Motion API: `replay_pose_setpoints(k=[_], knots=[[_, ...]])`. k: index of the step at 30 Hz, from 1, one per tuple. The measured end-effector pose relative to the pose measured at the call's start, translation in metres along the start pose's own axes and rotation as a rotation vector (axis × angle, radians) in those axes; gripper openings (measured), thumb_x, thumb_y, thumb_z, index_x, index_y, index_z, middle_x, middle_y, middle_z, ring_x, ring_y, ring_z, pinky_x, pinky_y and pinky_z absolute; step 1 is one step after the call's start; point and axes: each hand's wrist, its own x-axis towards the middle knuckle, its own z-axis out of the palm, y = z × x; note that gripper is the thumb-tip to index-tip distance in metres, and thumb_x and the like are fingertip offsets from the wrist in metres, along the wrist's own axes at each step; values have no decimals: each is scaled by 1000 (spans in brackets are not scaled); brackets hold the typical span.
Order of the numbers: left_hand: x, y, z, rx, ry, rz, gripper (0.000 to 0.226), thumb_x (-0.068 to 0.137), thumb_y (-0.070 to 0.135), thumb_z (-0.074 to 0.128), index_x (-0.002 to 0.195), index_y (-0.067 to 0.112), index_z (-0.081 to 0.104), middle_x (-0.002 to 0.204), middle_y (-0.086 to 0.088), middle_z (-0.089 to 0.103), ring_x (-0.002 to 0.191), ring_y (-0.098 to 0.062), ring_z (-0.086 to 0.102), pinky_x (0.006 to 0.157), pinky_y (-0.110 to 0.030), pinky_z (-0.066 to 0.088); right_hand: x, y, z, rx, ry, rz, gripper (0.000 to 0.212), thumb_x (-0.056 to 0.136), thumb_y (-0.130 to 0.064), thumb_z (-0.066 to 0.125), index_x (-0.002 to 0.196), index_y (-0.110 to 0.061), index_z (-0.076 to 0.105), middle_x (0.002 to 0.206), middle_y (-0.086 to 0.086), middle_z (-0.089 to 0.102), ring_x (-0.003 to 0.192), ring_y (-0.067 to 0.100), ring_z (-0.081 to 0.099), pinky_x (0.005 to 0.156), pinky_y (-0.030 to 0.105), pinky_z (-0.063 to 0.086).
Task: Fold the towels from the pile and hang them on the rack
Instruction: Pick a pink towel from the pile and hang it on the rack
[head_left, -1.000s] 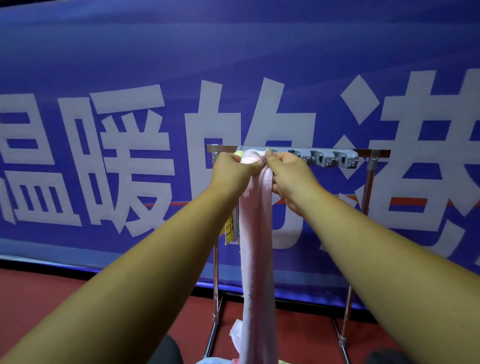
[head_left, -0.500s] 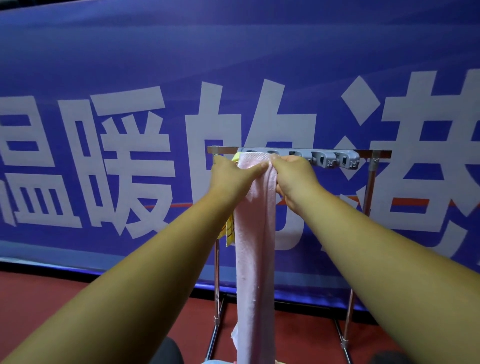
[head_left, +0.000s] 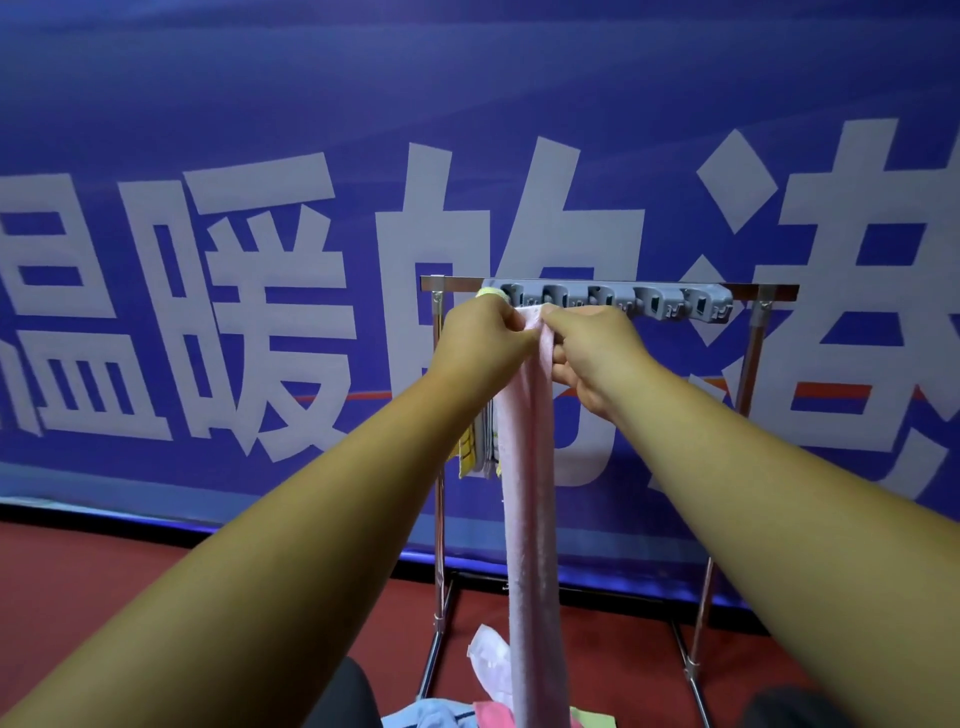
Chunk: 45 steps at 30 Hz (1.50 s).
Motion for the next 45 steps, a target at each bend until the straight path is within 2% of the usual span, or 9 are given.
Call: replay_pose_setpoints(k=[2, 5, 10, 24, 29, 34, 38, 42, 45], knots=[[-1, -2, -1, -79, -29, -48, 25, 92, 38, 69, 100, 16, 79, 82, -2, 74, 78, -19, 74, 73, -42, 66, -1, 2, -6, 17, -21, 14, 23, 104, -21, 66, 118, -6, 76, 73, 13, 71, 60, 22, 67, 89, 48, 64], [-2, -4, -1, -173, -63, -104, 19, 97, 20, 66, 106, 12, 81, 82, -10, 75, 72, -24, 78, 72, -43, 68, -3, 3, -11, 38, -25, 21, 27, 108, -17, 64, 128, -1, 67, 55, -2, 68, 46, 7, 64, 75, 41, 63], [-7, 2, 2, -307, -53, -191, 21, 97, 10, 66, 112, 10, 81, 82, -15, 75, 70, -25, 79, 64, -34, 67, -1, 9, -10, 28, 9, 6, 29, 100, -21, 75, 124, -5, 70, 104, 18, 81, 92, 32, 81, 87, 54, 66], [-6, 10, 9, -468, -65, -227, 14, 94, 2, 68, 104, 2, 78, 84, -15, 79, 76, -25, 81, 73, -50, 68, -1, 9, -13, 82, -47, -60, 17, 103, -25, 73, 113, -13, 68, 104, 13, 81, 95, 26, 80, 88, 48, 66], [-15, 15, 6, -602, -153, -219, 28, 99, -9, 60, 125, -5, 67, 94, -20, 78, 72, -17, 80, 60, -25, 63, -2, 12, -13, 113, -79, -47, 19, 105, -27, 69, 118, -13, 69, 84, 1, 75, 68, 7, 73, 74, 32, 62], [-14, 19, 0, -753, -228, -284, 30, 105, -5, 53, 134, -10, 61, 110, -35, 72, 76, -24, 74, 68, -29, 65, 0, 12, -12, 109, -58, -58, 31, 102, -29, 73, 127, -10, 69, 101, 9, 79, 90, 18, 78, 86, 40, 65], [-15, 9, -8, -787, -265, -237, 42, 98, -17, 48, 134, -4, 65, 106, -20, 74, 85, -22, 75, 81, -30, 66, 4, 7, -11, 109, 17, -46, 16, 107, -26, 66, 114, -13, 69, 106, 16, 81, 99, 30, 80, 90, 49, 66], [-8, -8, -5, -502, -164, -217, 46, 90, 7, 77, 133, 12, 64, 119, -11, 69, 103, -23, 72, 76, -32, 64, 8, 2, -8, 113, 47, -24, 21, 108, -26, 63, 119, -9, 69, 107, 16, 81, 97, 32, 81, 89, 54, 65], [-10, -27, -3, -470, -249, -295, 96, 72, 44, 97, 145, 16, 42, 131, -4, 61, 116, -24, 65, 95, -41, 58, 9, -6, -7, 158, 71, -17, 29, 107, -24, 63, 128, -4, 67, 113, 17, 79, 99, 32, 80, 87, 53, 66]])
